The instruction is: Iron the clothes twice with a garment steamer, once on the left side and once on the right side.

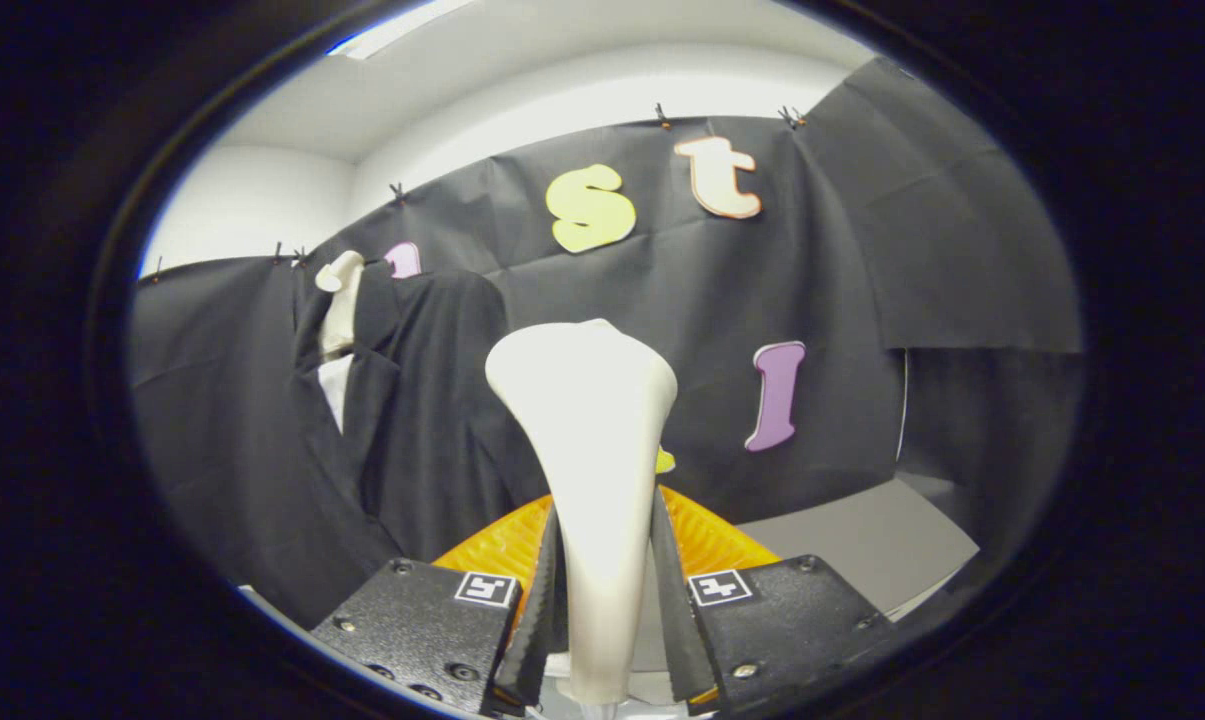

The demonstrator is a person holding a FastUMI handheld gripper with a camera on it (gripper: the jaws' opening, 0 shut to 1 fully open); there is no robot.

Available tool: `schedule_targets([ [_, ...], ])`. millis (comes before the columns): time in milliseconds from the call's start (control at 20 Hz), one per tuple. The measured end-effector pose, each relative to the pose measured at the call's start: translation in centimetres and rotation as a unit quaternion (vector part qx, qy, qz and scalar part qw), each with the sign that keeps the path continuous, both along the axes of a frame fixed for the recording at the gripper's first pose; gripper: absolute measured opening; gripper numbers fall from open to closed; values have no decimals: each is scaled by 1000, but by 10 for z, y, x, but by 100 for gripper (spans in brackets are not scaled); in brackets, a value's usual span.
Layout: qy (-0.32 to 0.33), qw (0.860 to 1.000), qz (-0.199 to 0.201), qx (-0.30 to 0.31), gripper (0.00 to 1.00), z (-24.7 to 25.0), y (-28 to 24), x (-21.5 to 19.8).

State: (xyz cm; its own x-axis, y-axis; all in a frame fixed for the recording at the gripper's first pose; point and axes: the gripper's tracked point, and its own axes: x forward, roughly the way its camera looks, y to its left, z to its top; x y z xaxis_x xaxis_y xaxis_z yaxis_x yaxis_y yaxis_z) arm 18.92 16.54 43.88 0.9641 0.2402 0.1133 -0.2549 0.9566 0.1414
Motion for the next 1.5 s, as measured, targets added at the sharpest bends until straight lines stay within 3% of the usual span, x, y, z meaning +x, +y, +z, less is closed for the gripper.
schedule_targets([
  [150, -27, 999, -4, -21, 49, 22, 41, -19],
  [750, -66, 993, -10, -98, 49, 57, 173, -10],
  [1500, 8, 991, -14, -135, 49, -29, 181, 9],
])
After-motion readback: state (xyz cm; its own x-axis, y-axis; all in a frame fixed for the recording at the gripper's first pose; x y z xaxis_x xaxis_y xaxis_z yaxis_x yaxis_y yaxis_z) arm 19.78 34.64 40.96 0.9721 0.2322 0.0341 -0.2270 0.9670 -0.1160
